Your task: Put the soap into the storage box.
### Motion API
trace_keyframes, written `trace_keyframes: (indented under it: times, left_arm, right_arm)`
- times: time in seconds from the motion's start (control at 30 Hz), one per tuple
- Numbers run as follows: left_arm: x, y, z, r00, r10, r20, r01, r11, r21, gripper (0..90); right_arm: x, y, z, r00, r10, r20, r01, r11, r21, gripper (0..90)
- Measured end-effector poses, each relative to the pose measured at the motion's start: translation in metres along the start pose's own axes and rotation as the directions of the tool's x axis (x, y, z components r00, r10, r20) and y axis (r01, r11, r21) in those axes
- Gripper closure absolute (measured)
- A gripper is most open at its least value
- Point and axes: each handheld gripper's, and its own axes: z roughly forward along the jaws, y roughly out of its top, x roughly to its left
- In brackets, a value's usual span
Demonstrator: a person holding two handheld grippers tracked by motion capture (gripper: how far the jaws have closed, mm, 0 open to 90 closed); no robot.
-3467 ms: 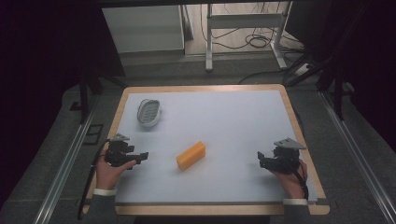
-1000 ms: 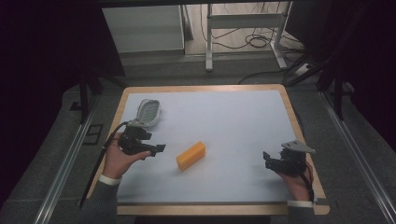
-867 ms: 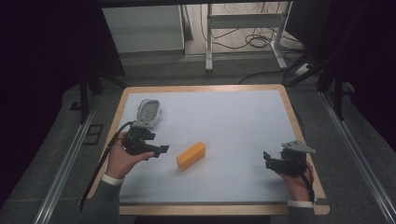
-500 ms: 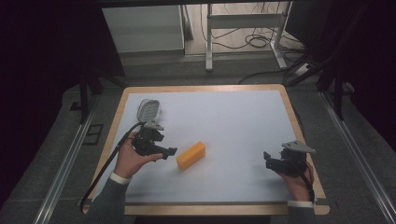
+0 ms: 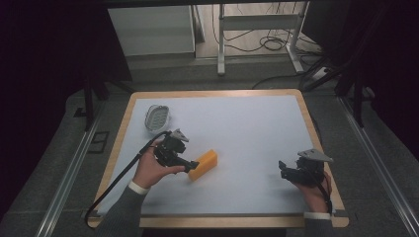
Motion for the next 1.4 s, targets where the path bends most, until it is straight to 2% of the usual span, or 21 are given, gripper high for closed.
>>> trace_keyframes:
  times: [0.1,0.13,0.17,0.23,0.4,0.47,0.53,0.73,0.87,0.97,1.27,1.37,1.4]
  left_arm:
    - [-0.004,0.004,0.005,0.9999,0.012,0.001,-0.012,0.9999,0.006,22.7]
    - [-0.004,0.005,0.007,0.9998,0.005,0.019,-0.005,1.0000,0.004,23.2]
    - [-0.004,0.005,0.007,0.9998,0.005,0.019,-0.005,1.0000,0.004,23.2]
    - [-0.005,0.007,0.013,0.9999,0.016,0.001,-0.016,0.9996,0.024,22.9]
    - [-0.009,0.011,0.024,0.9995,0.029,0.013,-0.029,0.9983,0.050,22.9]
    - [-0.009,0.011,0.027,0.9994,0.027,0.019,-0.028,0.9984,0.049,22.9]
    - [-0.008,0.013,0.036,0.9996,0.025,0.015,-0.026,0.9966,0.078,22.9]
    - [-0.011,0.013,0.054,0.9997,0.020,0.010,-0.021,0.9940,0.107,23.0]
    - [-0.010,0.013,0.062,0.9996,0.025,0.014,-0.027,0.9905,0.135,25.2]
    - [-0.010,0.013,0.065,0.9997,0.018,0.016,-0.020,0.9908,0.134,26.7]
    - [-0.011,0.012,0.071,0.9997,0.023,0.008,-0.024,0.9906,0.135,38.4]
    - [-0.012,0.012,0.072,0.9997,0.022,0.007,-0.023,0.9909,0.133,43.5]
    - [-0.012,0.012,0.072,0.9998,0.018,0.008,-0.018,0.9918,0.127,48.4]
  right_arm:
    - [0.000,0.000,0.000,1.0000,-0.003,0.000,0.003,1.000,0.002,11.2]
    - [0.001,0.000,0.000,1.0000,-0.004,0.001,0.004,1.000,0.002,11.2]
    - [0.001,0.000,0.000,1.0000,-0.004,0.001,0.004,1.000,0.002,11.2]
    - [0.000,0.000,0.000,1.0000,-0.002,0.002,0.002,1.000,0.001,11.2]
    - [0.000,0.000,0.001,1.0000,-0.002,0.006,0.002,1.000,0.004,11.2]
    - [0.000,-0.001,0.001,1.0000,-0.003,0.007,0.003,1.000,0.005,11.2]
    - [0.000,-0.001,0.001,0.9999,-0.006,0.010,0.006,1.000,0.006,11.2]
    - [-0.001,-0.002,0.002,0.9999,0.003,0.014,-0.003,1.000,0.015,11.2]
    - [0.001,-0.001,0.001,0.9999,-0.003,0.015,0.003,1.000,0.011,11.2]
    - [0.001,-0.001,0.002,0.9999,-0.003,0.014,0.003,1.000,0.012,11.2]
    - [0.000,-0.002,0.002,0.9998,0.001,0.019,-0.001,1.000,0.015,11.2]
    - [0.000,-0.002,0.003,0.9998,0.002,0.021,-0.003,1.000,0.017,11.2]
    - [0.000,-0.002,0.002,0.9998,0.002,0.020,-0.002,1.000,0.016,11.2]
